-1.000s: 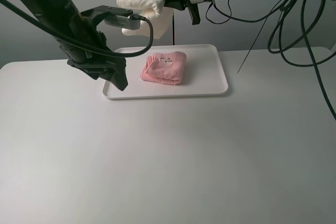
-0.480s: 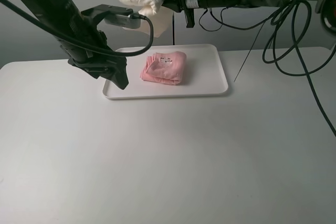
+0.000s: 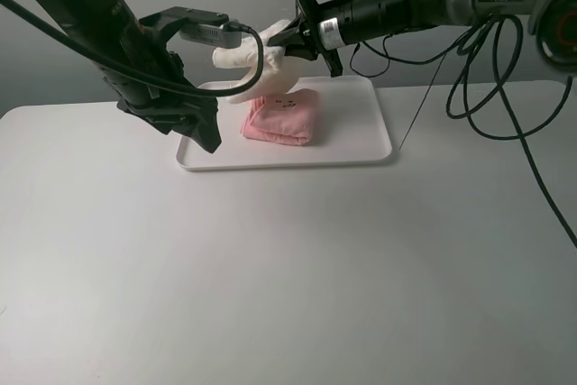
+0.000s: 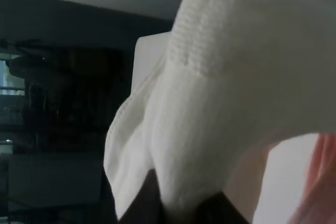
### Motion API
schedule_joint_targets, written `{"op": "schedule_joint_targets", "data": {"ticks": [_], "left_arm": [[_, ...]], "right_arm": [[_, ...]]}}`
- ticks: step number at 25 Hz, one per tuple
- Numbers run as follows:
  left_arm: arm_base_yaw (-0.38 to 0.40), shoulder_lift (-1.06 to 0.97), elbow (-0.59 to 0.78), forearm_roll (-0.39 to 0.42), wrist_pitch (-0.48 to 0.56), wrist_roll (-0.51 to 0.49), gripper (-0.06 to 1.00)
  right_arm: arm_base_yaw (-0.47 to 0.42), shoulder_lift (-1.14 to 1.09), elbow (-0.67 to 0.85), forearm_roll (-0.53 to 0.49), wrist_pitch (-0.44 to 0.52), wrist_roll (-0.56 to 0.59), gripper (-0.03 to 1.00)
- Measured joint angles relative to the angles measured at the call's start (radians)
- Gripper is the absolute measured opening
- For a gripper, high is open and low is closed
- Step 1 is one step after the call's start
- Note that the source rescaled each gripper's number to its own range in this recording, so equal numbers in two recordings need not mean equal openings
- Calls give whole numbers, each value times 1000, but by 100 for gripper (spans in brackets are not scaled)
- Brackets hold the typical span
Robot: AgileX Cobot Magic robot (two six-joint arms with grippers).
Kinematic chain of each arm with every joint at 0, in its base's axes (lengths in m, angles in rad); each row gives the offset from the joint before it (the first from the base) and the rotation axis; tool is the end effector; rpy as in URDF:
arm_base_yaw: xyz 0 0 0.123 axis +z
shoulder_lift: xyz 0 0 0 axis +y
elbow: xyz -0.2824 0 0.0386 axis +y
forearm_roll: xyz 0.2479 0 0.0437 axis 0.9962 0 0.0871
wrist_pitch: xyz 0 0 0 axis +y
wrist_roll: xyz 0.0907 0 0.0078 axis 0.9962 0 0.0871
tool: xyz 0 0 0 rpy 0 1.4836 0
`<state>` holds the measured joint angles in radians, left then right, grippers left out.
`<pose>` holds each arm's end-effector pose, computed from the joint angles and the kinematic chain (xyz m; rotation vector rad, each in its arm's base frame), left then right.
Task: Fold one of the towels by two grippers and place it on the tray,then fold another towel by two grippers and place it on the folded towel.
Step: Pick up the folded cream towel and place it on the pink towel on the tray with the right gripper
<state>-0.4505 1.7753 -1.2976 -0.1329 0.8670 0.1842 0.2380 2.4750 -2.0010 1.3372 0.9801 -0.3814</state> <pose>0.3233 -0.1666 0.2304 0.7907 2.7260 -0.2212 0.4944 0.1957 0.1577 0.1149 2.4333 1.5795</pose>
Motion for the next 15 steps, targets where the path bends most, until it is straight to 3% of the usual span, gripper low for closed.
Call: {"op": "schedule_joint_targets", "data": {"ticks": [4, 15], "left_arm": [[0, 0, 0, 0, 0, 2, 99], [0, 0, 0, 0, 0, 21, 99]], "right_arm": [[4, 33, 2, -31, 6, 43, 9], [8, 53, 2, -245, 14, 158, 10]]}}
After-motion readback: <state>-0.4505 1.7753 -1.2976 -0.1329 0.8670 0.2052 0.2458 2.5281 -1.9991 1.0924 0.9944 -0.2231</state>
